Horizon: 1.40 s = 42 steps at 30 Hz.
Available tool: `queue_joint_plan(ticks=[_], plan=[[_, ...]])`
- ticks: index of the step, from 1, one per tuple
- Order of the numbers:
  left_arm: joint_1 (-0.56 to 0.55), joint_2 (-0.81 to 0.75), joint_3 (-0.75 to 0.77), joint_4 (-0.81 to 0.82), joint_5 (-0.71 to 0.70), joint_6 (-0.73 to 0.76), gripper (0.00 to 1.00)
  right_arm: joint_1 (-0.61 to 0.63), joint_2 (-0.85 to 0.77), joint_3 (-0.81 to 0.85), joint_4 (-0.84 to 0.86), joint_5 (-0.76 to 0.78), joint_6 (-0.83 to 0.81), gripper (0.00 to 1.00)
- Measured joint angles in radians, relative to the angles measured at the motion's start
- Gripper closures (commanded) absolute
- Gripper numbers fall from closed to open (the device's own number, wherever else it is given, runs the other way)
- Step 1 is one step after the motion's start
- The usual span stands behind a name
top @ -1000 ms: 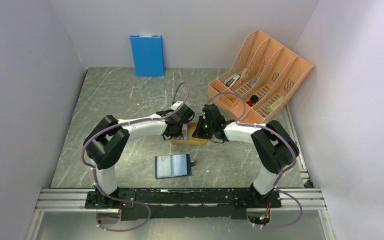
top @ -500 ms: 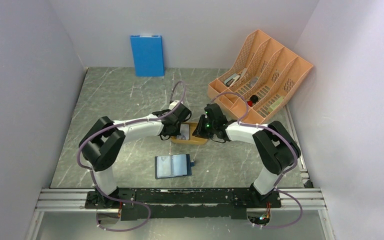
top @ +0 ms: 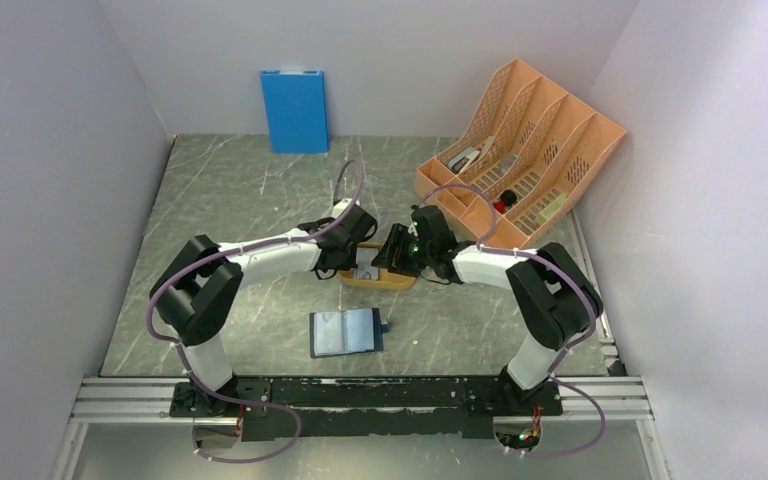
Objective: Put the credit cards into the card holder
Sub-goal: Pick up the credit card from the storage box.
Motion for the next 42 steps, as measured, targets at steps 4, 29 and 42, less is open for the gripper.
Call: queue_joint_plan(ticks=[4,29,42], plan=[[0.003,0.0,-0.002,0.008,0.002,-0.002,0.95,0.002,0.036,0.018,0.009,-0.021,-0.003,0.43],[0.018,0.0,-0.032,0.059,0.033,-0.015,0.95,-0.006,0.097,0.06,0.042,-0.021,-0.005,0.86],[0.021,0.0,-0.032,0.06,0.037,-0.015,0.95,-0.042,0.053,0.003,0.059,-0.051,0.005,0.91]])
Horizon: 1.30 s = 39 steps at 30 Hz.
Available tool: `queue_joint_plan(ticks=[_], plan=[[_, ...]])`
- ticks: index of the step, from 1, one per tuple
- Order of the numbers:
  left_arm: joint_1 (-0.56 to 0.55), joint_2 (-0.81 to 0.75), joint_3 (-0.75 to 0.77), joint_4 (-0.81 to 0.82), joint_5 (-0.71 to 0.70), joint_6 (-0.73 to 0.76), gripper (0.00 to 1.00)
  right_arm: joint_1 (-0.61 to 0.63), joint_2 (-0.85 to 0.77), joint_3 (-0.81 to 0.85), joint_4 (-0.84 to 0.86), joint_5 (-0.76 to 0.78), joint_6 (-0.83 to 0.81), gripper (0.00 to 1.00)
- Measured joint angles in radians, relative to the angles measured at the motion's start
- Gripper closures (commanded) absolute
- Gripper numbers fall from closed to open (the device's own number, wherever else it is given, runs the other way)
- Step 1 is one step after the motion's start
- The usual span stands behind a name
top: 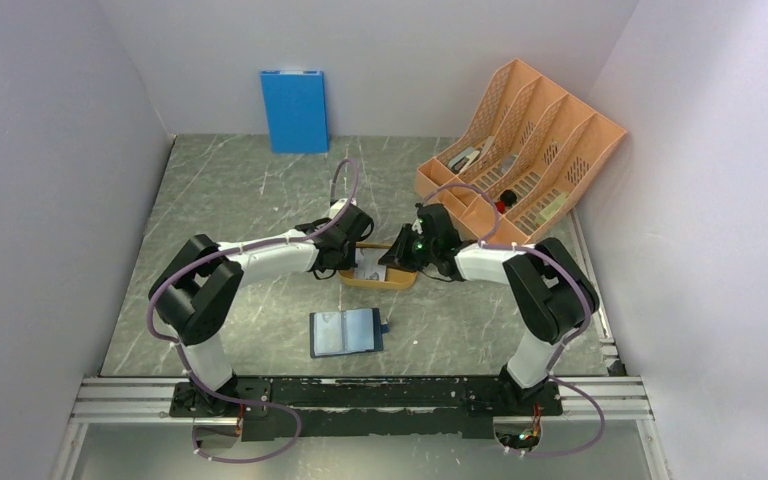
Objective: Put the credit cards into the card holder
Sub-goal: Pick up the credit card from the storage box.
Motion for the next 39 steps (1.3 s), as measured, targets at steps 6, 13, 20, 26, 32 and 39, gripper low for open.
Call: queue_joint_plan(ticks=[6,13,20,26,32,39], plan=[[0.002,0.0,0.0,0.0,0.005,-0.001,0.95,-0.007,-0.022,-0.021,0.006,-0.023,0.002,0.96],[0.006,0.0,0.0,-0.002,0.006,-0.003,0.95,-0.008,-0.074,-0.025,-0.017,-0.047,0.007,1.0],[0.011,-0.004,0.0,-0.007,0.006,-0.003,0.95,-0.008,-0.129,-0.016,-0.06,-0.07,0.03,1.0],[0.011,-0.042,0.0,-0.02,0.005,-0.006,0.95,-0.008,-0.179,0.005,-0.135,-0.079,0.077,1.0],[0.011,-0.115,0.016,-0.055,0.005,-0.015,0.95,-0.01,-0.233,0.054,-0.25,-0.086,0.152,1.0],[0.011,-0.217,0.059,-0.069,0.003,-0.026,0.95,-0.029,-0.294,0.068,-0.313,-0.085,0.219,1.0]])
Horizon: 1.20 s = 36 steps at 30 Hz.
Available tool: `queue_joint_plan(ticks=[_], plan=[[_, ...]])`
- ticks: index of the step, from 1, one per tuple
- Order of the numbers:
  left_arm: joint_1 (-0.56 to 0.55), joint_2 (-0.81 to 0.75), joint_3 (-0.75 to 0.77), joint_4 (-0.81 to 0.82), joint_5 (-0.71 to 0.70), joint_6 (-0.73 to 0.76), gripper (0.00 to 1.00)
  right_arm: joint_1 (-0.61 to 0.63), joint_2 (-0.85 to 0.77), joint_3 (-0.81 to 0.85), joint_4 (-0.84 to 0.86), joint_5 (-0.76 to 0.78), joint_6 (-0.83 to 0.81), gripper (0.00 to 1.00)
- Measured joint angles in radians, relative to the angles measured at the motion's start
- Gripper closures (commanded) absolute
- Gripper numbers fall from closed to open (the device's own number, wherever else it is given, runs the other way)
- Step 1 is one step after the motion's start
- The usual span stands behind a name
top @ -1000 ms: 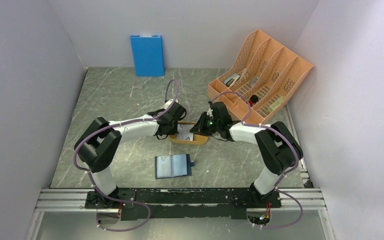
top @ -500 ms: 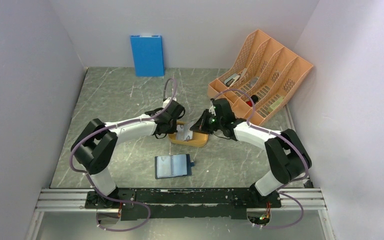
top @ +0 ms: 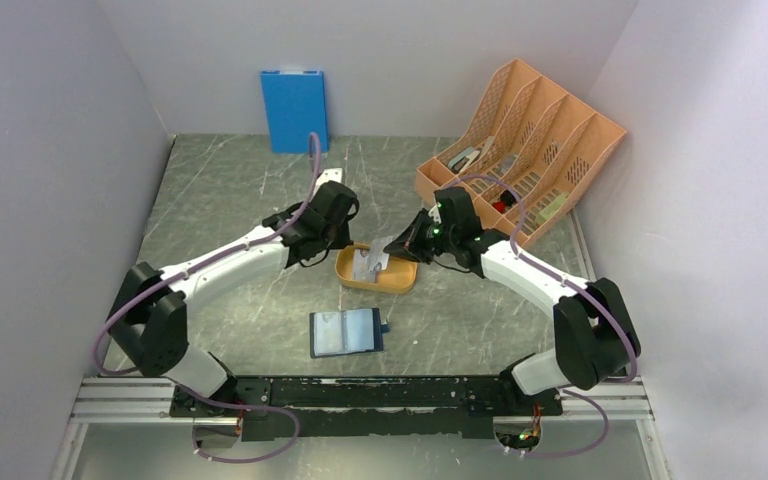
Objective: Put the credit cards into the card holder
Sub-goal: Pick up the credit card from the storage box.
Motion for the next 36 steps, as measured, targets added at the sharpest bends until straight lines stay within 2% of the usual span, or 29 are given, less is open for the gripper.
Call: queue_joint_plan(ticks=[5,8,10,15,19,22,26,31,36], plan=[[0.0,-0.071,-0.031,0.006,-0.001,-0.011,0.95,-0.005,-0.007,-0.026,0.051,-0.026,0.016,1.0],[0.0,-0.108,-0.076,0.005,0.002,-0.024,0.95,-0.005,-0.019,-0.089,0.161,-0.08,0.026,1.0],[0.0,-0.145,-0.109,0.001,0.002,-0.038,0.91,-0.007,-0.036,-0.134,0.239,-0.133,0.028,1.0],[0.0,-0.335,-0.203,0.0,0.024,-0.072,0.71,-0.026,-0.09,-0.202,0.428,-0.296,0.026,1.0],[0.004,-0.586,-0.311,0.069,0.108,-0.089,0.38,-0.032,-0.196,-0.262,0.581,-0.431,0.042,1.0],[0.006,-0.746,-0.408,0.168,0.208,-0.099,0.23,-0.032,-0.278,-0.295,0.683,-0.503,0.077,1.0],[0.006,-0.867,-0.505,0.318,0.362,-0.122,0.2,-0.031,-0.363,-0.31,0.816,-0.578,0.137,1.0],[0.006,-0.842,-0.515,0.496,0.541,-0.142,0.21,-0.024,-0.4,-0.31,0.926,-0.632,0.189,1.0],[0.006,-0.829,-0.532,0.651,0.661,-0.17,0.21,-0.023,-0.403,-0.31,0.976,-0.648,0.23,1.0]])
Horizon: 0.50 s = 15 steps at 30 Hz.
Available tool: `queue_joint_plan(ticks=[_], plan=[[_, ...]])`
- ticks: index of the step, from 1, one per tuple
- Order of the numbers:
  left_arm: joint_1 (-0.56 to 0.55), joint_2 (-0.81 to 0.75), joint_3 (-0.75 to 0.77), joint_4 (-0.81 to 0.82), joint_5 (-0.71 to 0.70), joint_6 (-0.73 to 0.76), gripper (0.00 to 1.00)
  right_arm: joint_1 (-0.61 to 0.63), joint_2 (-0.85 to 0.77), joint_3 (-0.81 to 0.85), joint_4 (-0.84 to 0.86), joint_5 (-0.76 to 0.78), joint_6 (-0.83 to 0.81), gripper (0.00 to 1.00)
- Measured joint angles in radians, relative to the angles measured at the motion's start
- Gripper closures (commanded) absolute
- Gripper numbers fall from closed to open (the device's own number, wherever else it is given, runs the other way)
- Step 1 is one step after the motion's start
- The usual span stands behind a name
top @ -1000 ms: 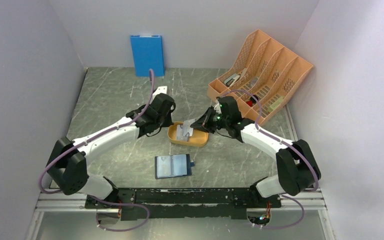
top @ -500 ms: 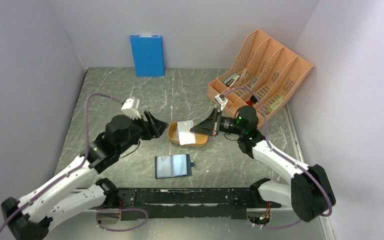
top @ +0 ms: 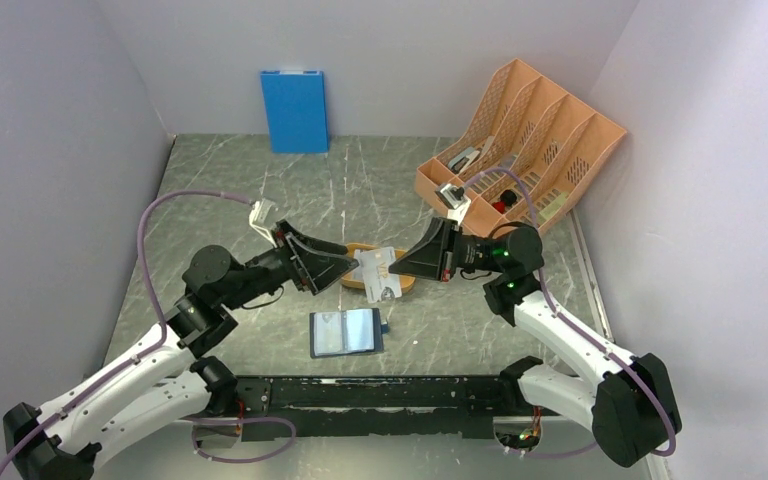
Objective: Put the credit cards into the card holder
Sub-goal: Pick up the credit card from the storage box, then adjust the credit card.
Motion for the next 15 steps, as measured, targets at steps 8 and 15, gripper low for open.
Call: queue_joint_plan(ticks=[8,15], plan=[[0.0,-0.021,-0.031,0.104,0.059,-0.019,0.22,0.001,0.002,-0.002,0.092,-0.004,0.066,1.0],[0.0,0.013,-0.031,0.104,0.067,-0.011,0.25,0.012,0.003,-0.002,0.101,-0.011,0.067,1.0]])
